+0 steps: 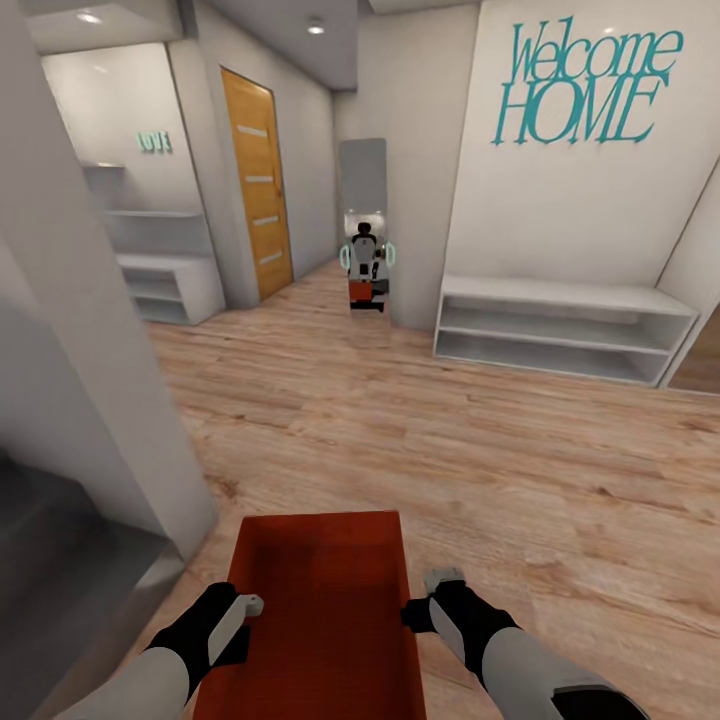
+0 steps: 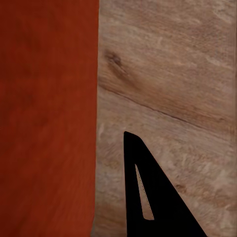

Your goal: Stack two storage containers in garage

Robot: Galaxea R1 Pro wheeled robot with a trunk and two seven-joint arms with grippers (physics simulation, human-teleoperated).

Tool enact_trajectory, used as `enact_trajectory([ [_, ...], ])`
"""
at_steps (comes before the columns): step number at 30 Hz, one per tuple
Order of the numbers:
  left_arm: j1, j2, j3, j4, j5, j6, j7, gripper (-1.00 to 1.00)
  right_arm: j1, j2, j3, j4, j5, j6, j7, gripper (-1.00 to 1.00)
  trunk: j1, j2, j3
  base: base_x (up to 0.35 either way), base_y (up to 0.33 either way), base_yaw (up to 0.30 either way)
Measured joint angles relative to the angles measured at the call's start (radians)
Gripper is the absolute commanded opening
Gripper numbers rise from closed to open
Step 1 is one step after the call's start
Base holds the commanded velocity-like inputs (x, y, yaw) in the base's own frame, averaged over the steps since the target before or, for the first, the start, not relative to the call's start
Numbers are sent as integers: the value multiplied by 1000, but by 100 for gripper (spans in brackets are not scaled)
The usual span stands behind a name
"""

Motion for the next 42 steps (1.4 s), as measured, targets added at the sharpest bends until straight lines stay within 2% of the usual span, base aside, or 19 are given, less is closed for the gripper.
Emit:
enact_trajectory([
  [42, 0, 0, 3, 4, -4, -2, -4, -100, 0, 0, 1, 0, -1, -2, 0, -100, 0, 0, 0, 342, 0, 0],
])
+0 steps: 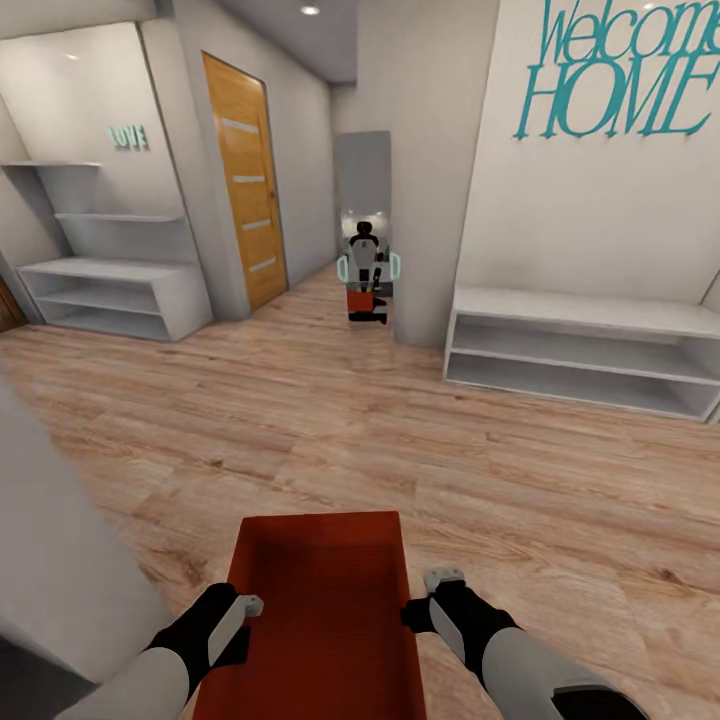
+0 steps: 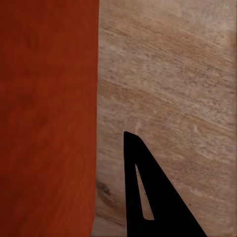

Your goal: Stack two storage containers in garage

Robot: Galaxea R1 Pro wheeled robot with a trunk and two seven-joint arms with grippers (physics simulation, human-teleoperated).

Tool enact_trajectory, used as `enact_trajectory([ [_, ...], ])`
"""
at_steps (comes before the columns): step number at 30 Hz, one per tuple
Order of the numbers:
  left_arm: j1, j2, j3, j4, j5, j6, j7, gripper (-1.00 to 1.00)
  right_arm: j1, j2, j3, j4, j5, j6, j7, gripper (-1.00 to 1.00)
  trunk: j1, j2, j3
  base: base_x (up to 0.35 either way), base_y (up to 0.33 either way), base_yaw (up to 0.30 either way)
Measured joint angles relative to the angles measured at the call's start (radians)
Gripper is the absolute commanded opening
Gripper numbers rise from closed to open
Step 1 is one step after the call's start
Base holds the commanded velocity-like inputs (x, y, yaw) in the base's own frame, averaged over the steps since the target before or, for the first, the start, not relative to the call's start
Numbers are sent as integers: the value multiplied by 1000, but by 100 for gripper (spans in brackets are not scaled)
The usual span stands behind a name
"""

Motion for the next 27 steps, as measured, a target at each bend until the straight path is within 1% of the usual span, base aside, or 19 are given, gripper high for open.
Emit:
enact_trajectory([
  [3, 0, 0, -4, 1, 6, -8, 1, -100, 0, -1, -1, -1, 1, 0, 0, -100, 0, 0, 0, 342, 0, 0],
  [27, 0, 0, -6, 3, 7, -12, -1, -100, 0, -1, -1, -1, 2, 0, 0, -100, 0, 0, 0, 342, 0, 0],
])
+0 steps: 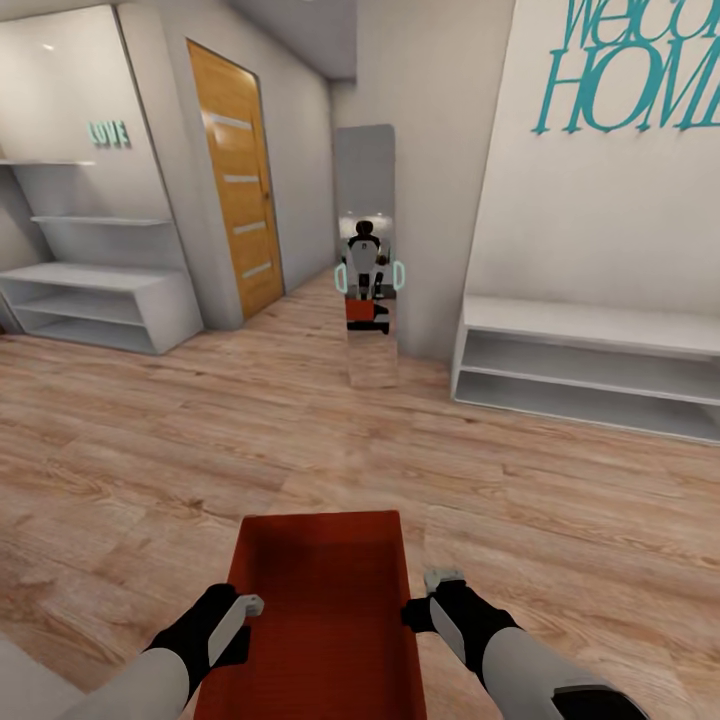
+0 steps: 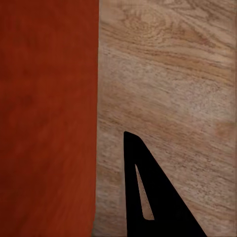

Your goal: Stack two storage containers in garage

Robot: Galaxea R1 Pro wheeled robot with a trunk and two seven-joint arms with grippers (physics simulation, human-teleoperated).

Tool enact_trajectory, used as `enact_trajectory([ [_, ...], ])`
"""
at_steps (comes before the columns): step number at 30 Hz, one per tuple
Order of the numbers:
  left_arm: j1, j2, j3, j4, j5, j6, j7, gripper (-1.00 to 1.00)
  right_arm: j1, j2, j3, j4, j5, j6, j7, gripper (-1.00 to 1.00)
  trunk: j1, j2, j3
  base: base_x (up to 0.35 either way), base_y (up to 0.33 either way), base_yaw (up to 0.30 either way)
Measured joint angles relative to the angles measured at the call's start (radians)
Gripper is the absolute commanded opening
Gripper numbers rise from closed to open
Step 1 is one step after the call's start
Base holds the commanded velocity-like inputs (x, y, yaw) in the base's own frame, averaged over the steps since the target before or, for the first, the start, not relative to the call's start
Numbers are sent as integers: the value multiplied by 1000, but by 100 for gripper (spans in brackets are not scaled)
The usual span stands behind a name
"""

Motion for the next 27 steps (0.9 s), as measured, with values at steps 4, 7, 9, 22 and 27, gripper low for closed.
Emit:
enact_trajectory([
  [4, 0, 0, 0, 0, 0, 0, 1, -100, 0, 0, 0, 0, 0, 0, 0, -100, 0, 0, 0, 342, 0, 0],
  [7, 0, 0, 0, 0, 0, 0, 1, -100, 0, 0, 0, 0, 0, 0, 0, -100, 0, 0, 0, 342, 0, 0],
  [9, 0, 0, 0, 0, 0, 0, 1, -100, 0, 0, 0, 0, 0, 0, 0, -100, 0, 0, 0, 342, 0, 0],
  [22, 0, 0, 0, 0, 0, 0, 1, -100, 0, 0, 0, 0, 0, 1, -1, -100, 0, 0, 0, 342, 0, 77],
  [27, 0, 0, -1, -1, 1, 0, 0, -100, 0, 0, 0, 0, 0, 0, -2, -100, 0, 0, 0, 342, 0, 283],
])
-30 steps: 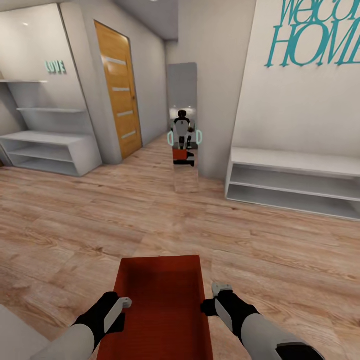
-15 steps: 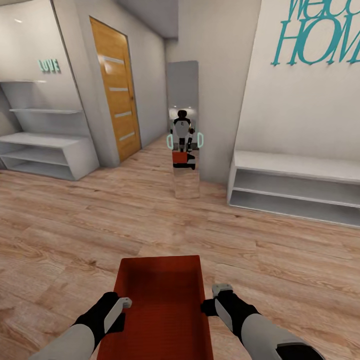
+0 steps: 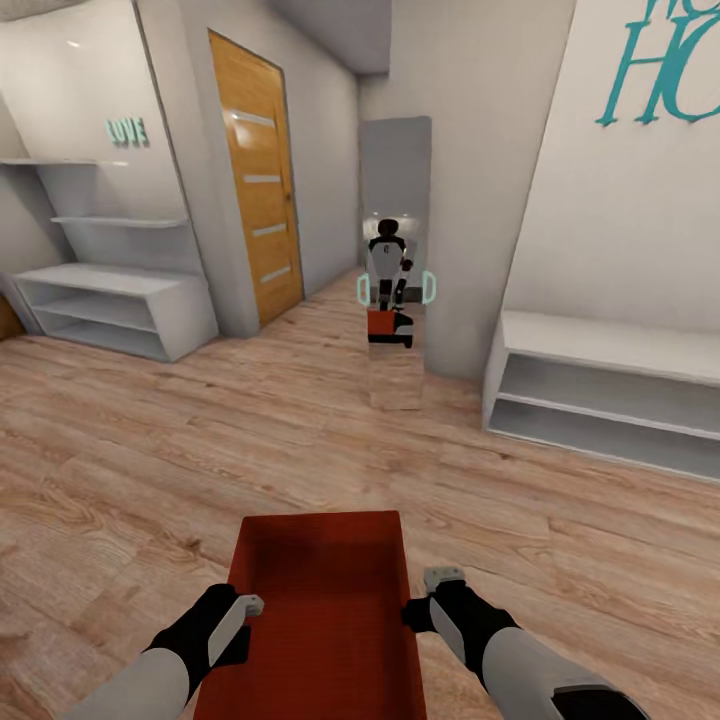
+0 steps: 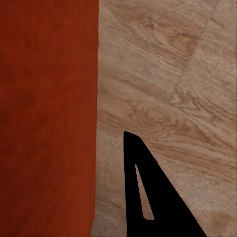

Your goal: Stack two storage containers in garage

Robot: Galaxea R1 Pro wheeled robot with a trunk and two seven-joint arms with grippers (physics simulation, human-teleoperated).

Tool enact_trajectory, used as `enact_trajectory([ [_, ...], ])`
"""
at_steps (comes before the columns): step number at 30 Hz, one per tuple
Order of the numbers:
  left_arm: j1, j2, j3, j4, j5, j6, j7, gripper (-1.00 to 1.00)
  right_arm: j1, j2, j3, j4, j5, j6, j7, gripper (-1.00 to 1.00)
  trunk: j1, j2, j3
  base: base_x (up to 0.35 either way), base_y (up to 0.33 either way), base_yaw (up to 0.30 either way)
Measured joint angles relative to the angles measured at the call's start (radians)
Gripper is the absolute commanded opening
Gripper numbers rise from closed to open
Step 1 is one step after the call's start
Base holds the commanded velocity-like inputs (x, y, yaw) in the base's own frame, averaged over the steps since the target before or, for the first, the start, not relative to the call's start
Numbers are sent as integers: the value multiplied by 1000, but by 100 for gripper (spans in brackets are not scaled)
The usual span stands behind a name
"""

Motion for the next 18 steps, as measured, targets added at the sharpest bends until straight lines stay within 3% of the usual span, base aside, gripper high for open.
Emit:
enact_trajectory([
  [18, 0, 0, 0, 0, 0, 0, 1, -100, 0, 0, 0, 0, 0, 0, -1, -100, 0, 0, 0, 342, 0, 289],
])
